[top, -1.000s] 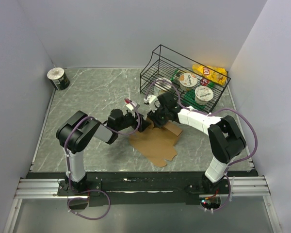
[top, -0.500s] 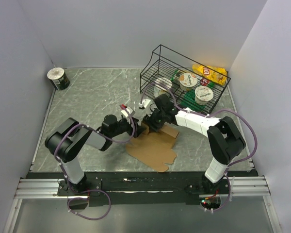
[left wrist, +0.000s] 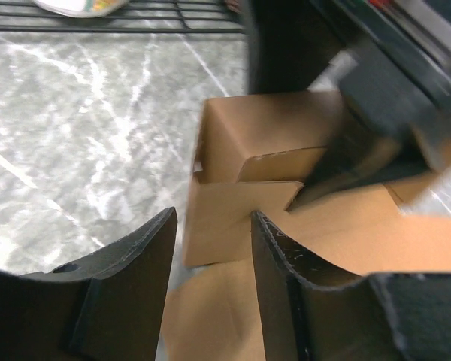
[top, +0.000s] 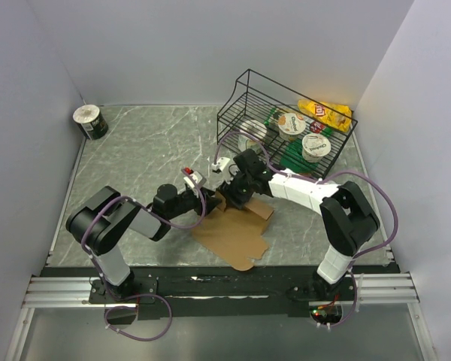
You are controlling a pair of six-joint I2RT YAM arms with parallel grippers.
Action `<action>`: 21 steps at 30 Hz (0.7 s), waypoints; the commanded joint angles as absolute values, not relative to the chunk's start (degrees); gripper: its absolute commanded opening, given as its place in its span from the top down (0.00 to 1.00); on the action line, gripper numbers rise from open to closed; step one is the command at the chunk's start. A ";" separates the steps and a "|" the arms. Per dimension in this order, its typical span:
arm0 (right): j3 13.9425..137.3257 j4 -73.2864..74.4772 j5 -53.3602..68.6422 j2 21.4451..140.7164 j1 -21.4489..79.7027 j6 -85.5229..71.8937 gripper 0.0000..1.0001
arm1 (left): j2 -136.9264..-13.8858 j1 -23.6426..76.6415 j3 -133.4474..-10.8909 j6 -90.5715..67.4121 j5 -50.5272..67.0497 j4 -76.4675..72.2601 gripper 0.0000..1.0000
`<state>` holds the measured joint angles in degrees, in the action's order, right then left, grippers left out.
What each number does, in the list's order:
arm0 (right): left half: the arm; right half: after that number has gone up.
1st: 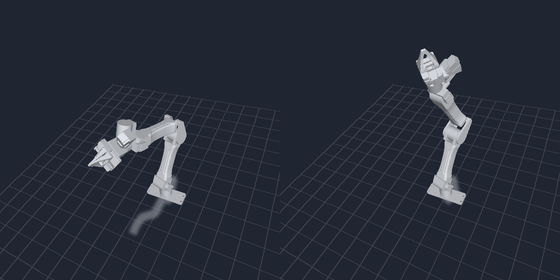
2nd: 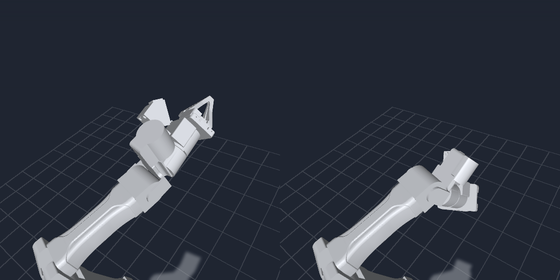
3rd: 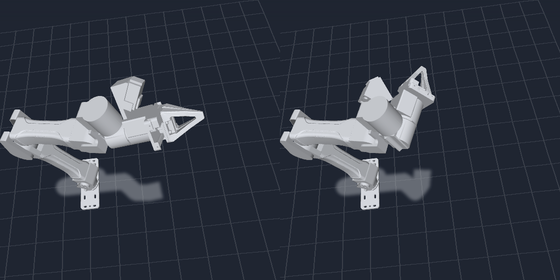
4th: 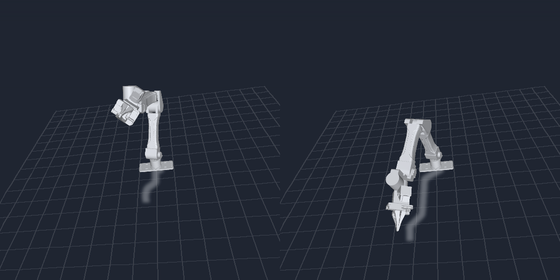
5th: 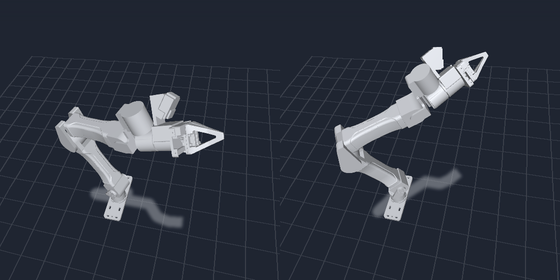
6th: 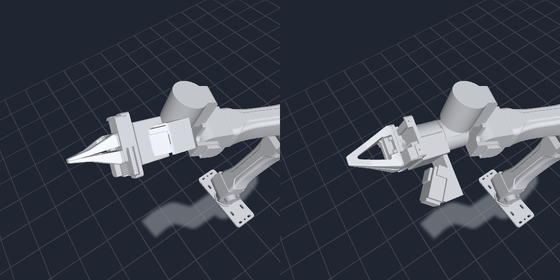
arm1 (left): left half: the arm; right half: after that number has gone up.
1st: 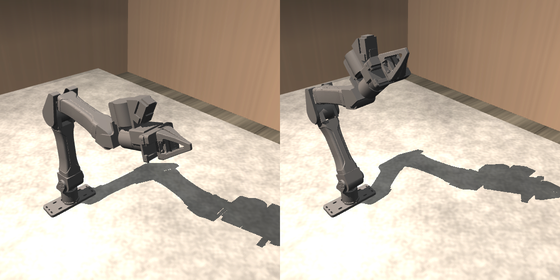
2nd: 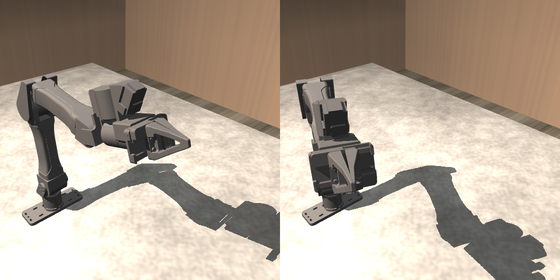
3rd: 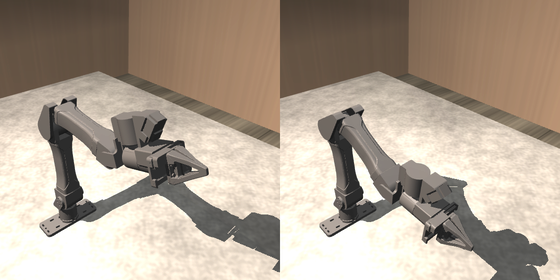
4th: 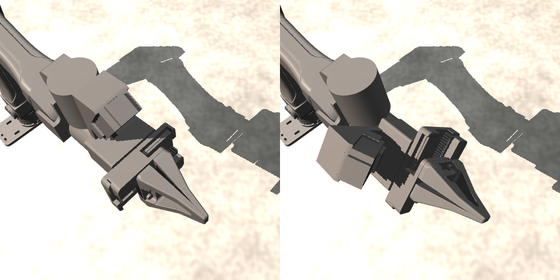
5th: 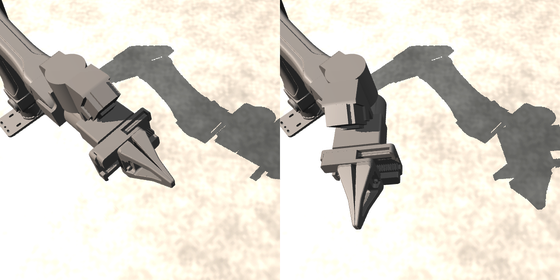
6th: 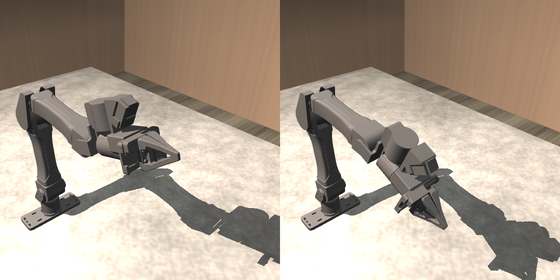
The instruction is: Fold the paper box
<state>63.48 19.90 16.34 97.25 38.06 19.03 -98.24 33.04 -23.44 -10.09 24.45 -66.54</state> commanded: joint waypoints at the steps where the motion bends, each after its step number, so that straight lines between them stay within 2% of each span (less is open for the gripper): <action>1: 64.69 25.66 12.31 93.34 39.55 15.91 0.32 | -96.33 32.87 -23.99 -7.47 20.74 -68.65 0.50; 5: 64.16 27.68 9.58 91.41 39.64 15.03 0.18 | -95.98 33.48 -24.96 -6.59 20.13 -67.41 0.50; 10: 64.95 30.84 8.00 90.97 39.64 11.96 0.09 | -95.98 34.54 -25.58 -5.89 19.69 -66.36 0.50; 16: 65.48 34.97 5.37 90.26 39.64 8.70 0.06 | -96.76 35.68 -26.19 -5.71 19.25 -66.09 0.50; 21: 64.43 35.95 4.57 89.91 39.55 6.68 0.10 | -97.12 36.38 -26.72 -5.97 19.16 -66.09 0.50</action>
